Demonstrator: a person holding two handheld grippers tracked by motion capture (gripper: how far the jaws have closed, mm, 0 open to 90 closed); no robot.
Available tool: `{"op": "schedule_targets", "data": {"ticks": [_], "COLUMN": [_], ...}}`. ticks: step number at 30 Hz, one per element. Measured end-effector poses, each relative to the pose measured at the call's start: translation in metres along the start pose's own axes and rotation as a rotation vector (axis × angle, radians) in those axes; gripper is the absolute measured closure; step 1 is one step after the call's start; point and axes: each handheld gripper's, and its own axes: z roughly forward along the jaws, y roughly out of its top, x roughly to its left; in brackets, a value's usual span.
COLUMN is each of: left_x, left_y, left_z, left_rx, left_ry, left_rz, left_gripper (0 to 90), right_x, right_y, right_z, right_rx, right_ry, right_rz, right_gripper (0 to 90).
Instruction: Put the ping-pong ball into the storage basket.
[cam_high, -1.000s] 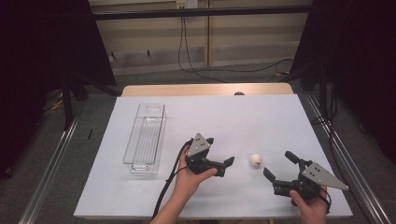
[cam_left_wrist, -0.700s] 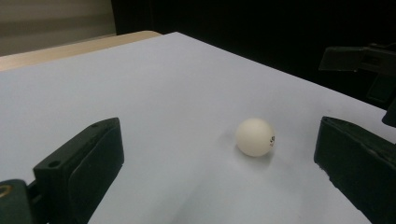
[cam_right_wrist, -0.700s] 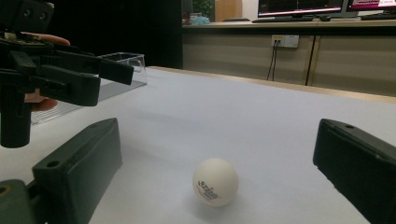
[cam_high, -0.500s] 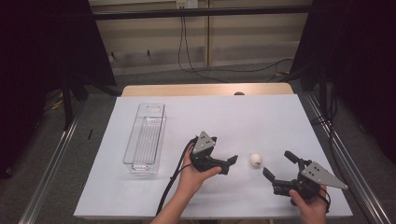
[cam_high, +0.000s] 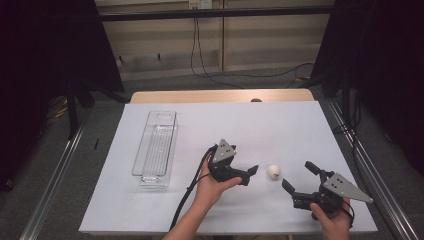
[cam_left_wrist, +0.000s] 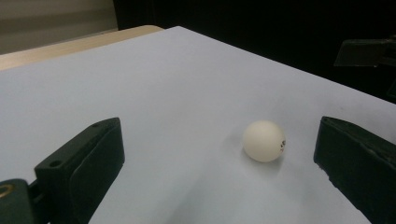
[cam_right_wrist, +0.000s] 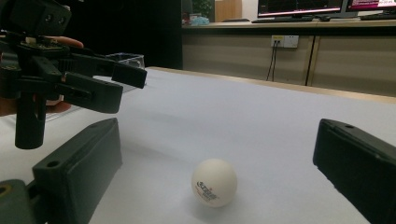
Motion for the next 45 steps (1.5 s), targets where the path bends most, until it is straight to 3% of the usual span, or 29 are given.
{"op": "schedule_targets", "data": {"ticks": [17, 45], "left_x": [-0.004, -0.006], "left_y": [0.009, 0.007], "left_z": [0.007, 0.021], "left_rx": [0.029, 0.052], "left_ry": [-0.003, -0.019], "left_rz": [0.031, 0.026], "left_gripper": [2.2, 2.2], "right_x": [0.001, 0.001], "right_y": [0.001, 0.002], "right_z": [0.001, 0.002], "right_rx": [0.003, 0.005], "right_ry": [0.007, 0.011], "right_rz": [0.004, 0.003], "right_gripper": [0.9, 0.9]}}
